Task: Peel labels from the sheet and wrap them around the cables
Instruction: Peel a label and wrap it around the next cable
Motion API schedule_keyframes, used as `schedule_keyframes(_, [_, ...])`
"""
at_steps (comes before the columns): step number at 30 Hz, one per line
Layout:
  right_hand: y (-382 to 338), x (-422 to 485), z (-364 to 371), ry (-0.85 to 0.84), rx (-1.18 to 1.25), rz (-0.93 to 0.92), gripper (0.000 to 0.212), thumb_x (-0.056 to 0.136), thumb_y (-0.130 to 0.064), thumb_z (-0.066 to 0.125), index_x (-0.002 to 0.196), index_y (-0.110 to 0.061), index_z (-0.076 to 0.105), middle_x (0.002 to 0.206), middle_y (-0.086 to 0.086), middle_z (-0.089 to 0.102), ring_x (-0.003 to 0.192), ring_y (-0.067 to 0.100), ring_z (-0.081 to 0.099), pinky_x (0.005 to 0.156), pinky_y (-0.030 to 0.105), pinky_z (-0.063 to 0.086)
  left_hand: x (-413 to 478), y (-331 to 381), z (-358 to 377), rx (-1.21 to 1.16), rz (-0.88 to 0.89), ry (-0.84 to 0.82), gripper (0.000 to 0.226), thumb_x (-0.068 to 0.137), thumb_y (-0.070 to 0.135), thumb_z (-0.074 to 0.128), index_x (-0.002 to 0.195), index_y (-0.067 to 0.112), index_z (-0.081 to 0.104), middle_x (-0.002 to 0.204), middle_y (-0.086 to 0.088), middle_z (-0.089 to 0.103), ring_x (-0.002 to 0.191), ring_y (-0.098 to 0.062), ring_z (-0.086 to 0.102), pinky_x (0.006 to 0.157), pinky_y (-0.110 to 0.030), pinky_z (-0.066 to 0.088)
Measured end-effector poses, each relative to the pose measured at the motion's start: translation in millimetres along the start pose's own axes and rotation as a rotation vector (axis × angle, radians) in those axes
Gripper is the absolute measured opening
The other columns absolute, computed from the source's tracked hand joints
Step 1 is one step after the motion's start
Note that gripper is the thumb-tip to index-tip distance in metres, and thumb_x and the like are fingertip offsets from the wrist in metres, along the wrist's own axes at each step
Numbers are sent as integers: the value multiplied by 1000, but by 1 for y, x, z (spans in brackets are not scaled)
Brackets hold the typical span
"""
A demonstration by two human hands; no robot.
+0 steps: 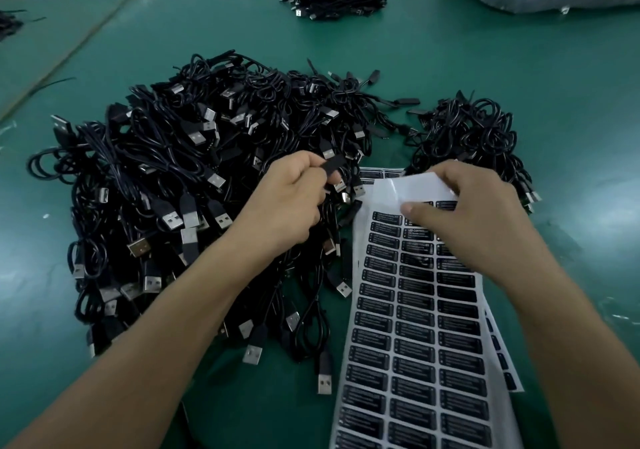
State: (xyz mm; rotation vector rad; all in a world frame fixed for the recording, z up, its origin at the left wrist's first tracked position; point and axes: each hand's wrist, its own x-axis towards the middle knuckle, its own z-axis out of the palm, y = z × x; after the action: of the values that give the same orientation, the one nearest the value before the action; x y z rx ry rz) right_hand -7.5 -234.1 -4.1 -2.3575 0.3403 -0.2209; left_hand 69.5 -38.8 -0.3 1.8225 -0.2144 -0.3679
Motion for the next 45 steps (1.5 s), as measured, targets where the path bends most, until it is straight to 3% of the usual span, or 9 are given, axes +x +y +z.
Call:
schedule_keyframes(5, [-7,1,-5,-135,653,-24,35,64,-40,80,89,-16,72,91,7,76,79,13,68,77,28,59,-6,2,-3,6,49,-11,33,101,42,50,81,16,50,61,8,56,51,-10,52,37,-22,30])
schedule_keyframes(8, [-11,0,6,-162,754,-86,38,64,-33,80,93,-10,71,86,5,76,77,10,70,70,19,57,-9,5,-3,-20,122,-68,45,84,44,75,79,18,38,62,11,57,52,-8,53,36,-22,36])
schedule_keyframes(12, [-14,-2,22,-77,639,-117,26,77,-23,82,100,-15,72,90,3,76,82,13,70,76,29,59,-9,5,-2,-39,180,-67,48,80,15,83,76,18,35,57,14,49,37,-4,41,35,-18,36])
schedule_keyframes(16, [-11,-4,25,303,178,-131,49,75,-42,85,117,-35,62,109,-25,50,97,3,55,85,12,43,-4,2,-3,-139,140,-23,51,83,-3,74,76,19,29,48,14,38,34,-6,40,33,-18,34])
schedule_keyframes(18, [-11,-7,24,397,51,-154,42,75,-40,86,108,-38,60,105,-20,42,99,9,50,87,18,40,-3,0,-2,-154,141,5,50,83,-4,74,76,19,29,48,14,38,35,-7,41,34,-19,36])
schedule_keyframes(22, [-16,-10,30,289,-20,-257,11,86,-37,78,86,-27,74,86,-11,61,80,6,57,75,21,47,-3,-2,0,-158,170,13,50,83,0,76,76,18,30,47,15,39,36,-8,46,35,-19,40])
schedule_keyframes(27, [-20,-14,38,272,54,-251,19,87,-43,74,84,-25,79,76,-12,67,72,5,61,67,29,52,-4,-2,2,-113,196,5,48,81,4,77,77,18,31,52,13,40,38,-7,40,34,-19,38])
schedule_keyframes(33, [-25,-16,42,264,46,-281,21,91,-35,72,77,-21,78,66,-13,62,68,7,57,63,22,47,-3,-2,2,-105,209,-20,46,87,2,72,77,18,31,61,3,36,40,-7,40,36,-18,39])
schedule_keyframes(45, [-26,-15,40,200,56,-258,39,94,-23,65,56,-11,62,51,2,55,59,22,51,67,20,37,1,-9,2,-89,236,-80,49,85,3,75,77,19,30,50,16,37,42,-4,41,39,-18,43])
